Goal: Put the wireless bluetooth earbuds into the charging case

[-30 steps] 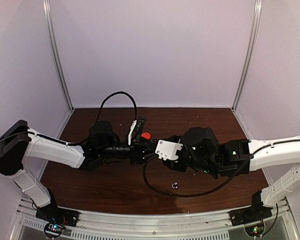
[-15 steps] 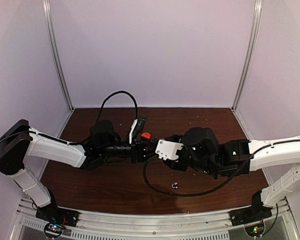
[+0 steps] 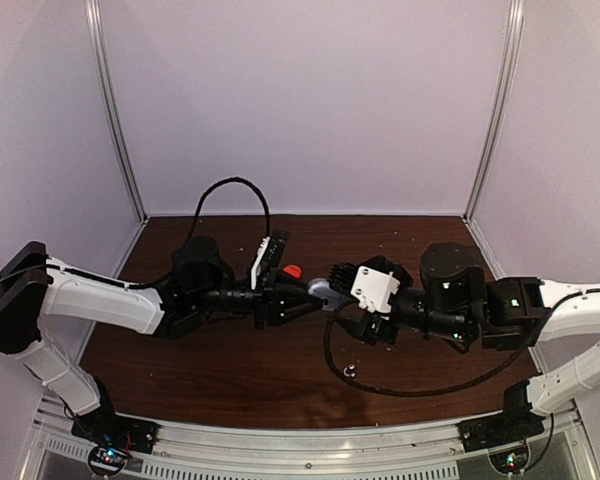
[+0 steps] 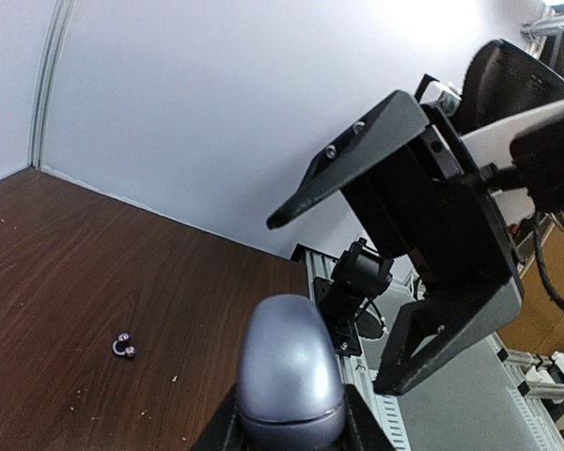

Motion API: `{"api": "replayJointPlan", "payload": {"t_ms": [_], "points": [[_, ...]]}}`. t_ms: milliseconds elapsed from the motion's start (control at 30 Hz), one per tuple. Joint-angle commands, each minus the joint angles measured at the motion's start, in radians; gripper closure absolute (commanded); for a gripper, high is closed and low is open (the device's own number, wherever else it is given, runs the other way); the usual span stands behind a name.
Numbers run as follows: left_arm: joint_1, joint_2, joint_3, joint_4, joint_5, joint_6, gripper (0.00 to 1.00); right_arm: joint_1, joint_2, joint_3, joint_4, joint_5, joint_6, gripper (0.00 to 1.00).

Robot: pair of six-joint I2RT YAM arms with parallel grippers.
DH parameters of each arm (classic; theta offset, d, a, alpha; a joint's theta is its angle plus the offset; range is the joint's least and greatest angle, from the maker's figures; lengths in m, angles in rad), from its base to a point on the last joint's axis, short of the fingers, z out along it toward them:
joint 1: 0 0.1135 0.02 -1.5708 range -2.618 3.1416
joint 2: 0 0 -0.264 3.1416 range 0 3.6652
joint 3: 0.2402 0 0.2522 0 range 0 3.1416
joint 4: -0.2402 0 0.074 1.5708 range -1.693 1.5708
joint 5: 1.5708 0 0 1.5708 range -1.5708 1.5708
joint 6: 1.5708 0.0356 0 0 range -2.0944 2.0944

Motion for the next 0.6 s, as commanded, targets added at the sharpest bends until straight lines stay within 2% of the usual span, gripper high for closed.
{"api": "replayJointPlan", "payload": {"t_ms": [0,167,233,467,567], "points": [[0.004,-0.064,-0.032,0.049,0.098,0.131,1.0,-0.05,-0.074,-0.025,0.001,-0.261,0.106,0.24],[0.001,-0.112,-0.081,0.098,0.128,0.213,1.0,-0.196,-0.116,-0.056,0.086,-0.589,0.268,0.31],[-0.009,-0.132,-0.09,0.091,0.118,0.244,1.0,-0.217,-0.105,-0.051,0.099,-0.638,0.308,0.37],[-0.02,-0.143,-0.089,0.076,0.104,0.267,1.0,-0.224,-0.033,-0.01,0.106,-0.795,0.372,0.41],[-0.023,-0.144,-0.087,0.079,0.105,0.274,1.0,-0.224,-0.014,0.002,0.114,-0.817,0.382,0.44]]}}
